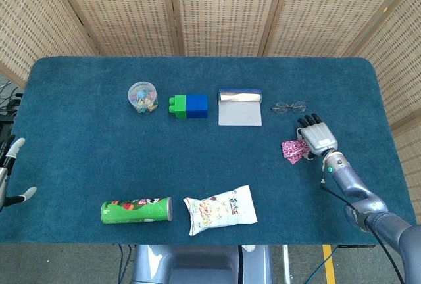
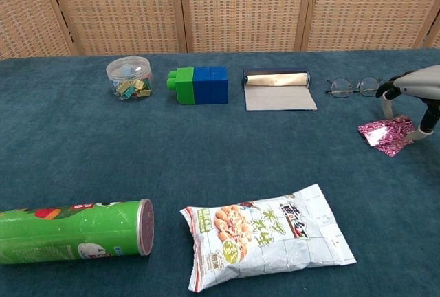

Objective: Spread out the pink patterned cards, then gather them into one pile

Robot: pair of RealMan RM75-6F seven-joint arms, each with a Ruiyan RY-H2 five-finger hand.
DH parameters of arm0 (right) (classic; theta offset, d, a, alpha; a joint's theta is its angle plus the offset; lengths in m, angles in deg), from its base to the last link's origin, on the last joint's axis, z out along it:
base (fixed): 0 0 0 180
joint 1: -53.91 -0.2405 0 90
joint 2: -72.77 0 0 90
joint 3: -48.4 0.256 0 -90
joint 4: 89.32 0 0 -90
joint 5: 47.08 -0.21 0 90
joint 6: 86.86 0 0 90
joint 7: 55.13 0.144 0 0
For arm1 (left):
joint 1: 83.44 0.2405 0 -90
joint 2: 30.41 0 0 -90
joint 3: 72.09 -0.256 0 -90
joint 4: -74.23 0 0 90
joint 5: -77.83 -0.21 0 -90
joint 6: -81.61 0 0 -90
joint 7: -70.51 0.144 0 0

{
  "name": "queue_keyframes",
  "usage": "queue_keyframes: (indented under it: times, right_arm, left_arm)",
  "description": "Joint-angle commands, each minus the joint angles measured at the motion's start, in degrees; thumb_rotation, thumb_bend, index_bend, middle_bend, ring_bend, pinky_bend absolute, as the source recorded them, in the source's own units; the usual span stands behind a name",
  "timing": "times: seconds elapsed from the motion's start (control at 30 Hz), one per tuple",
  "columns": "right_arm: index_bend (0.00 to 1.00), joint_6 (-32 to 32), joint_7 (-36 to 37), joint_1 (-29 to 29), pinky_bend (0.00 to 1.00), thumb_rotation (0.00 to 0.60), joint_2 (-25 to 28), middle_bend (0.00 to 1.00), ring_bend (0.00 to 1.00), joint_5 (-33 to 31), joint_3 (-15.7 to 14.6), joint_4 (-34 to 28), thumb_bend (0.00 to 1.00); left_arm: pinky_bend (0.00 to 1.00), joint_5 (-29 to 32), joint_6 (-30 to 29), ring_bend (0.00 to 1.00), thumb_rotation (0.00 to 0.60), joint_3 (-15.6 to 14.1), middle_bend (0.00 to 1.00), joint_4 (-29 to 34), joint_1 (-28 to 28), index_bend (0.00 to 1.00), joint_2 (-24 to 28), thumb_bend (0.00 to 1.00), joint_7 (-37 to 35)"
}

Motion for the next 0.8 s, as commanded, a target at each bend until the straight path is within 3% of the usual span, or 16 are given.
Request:
queue_keyframes:
  times: [0.03,0.57,0.8]
  right_arm:
    - [0.38,-0.3,0.4,-0.2,0.00,0.600,-0.1,0.11,0.00,0.4,-0.1,0.5,0.24]
    - [0.30,-0.1,0.3,0.0,0.00,0.600,1.4,0.09,0.00,1.1,0.3,0.0,0.21]
    - [0.30,5.9,0.8,2.2,0.00,0.600,4.0,0.09,0.00,-0.9,3.3,-4.8,0.21]
  left_arm:
    - [0.00,0.0,0.0,0.00,0.600,0.0,0.00,0.1,0.0,0.00,0.0,0.03,0.1]
    - [0.00,0.1,0.4,0.00,0.600,0.3,0.00,0.0,-0.4,0.00,-0.2,0.03,0.2]
    - [0.00,0.1,0.0,0.00,0.600,0.6,0.00,-0.3,-0.4,0.00,-0.5,0.03,0.2]
